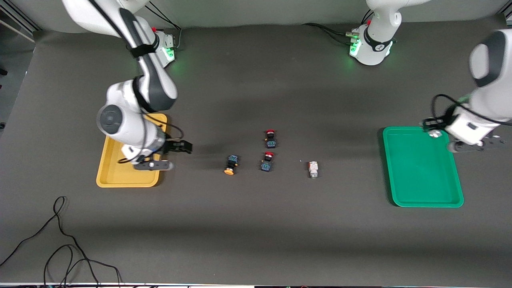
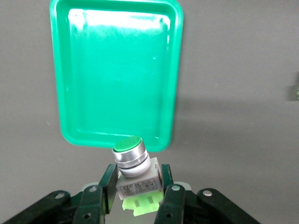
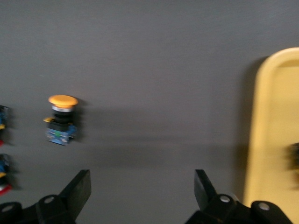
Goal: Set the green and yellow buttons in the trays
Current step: 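Place the yellow button in the yellow tray while the left places green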
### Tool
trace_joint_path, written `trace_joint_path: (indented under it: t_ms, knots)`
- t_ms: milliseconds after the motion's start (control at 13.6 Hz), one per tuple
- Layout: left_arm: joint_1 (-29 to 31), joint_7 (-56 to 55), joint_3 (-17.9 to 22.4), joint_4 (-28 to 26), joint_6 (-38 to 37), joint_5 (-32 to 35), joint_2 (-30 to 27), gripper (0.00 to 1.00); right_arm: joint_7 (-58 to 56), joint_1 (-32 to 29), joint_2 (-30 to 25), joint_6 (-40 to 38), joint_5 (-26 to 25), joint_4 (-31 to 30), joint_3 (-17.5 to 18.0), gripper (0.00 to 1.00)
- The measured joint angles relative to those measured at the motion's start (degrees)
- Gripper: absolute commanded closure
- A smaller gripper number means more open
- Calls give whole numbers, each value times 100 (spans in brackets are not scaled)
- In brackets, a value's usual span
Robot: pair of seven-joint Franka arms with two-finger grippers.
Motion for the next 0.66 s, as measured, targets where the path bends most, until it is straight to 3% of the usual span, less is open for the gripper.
trace_joint_path:
  t_ms: [442, 664]
  knots:
    - [508, 1389, -17, -564, 2219, 1, 1424, 100, 1204, 742, 1382, 197, 330, 1194, 14, 2]
    - [568, 1544, -39, -587, 2897, -2, 2120, 100, 1424, 820, 1868, 732, 462, 1382, 92, 2]
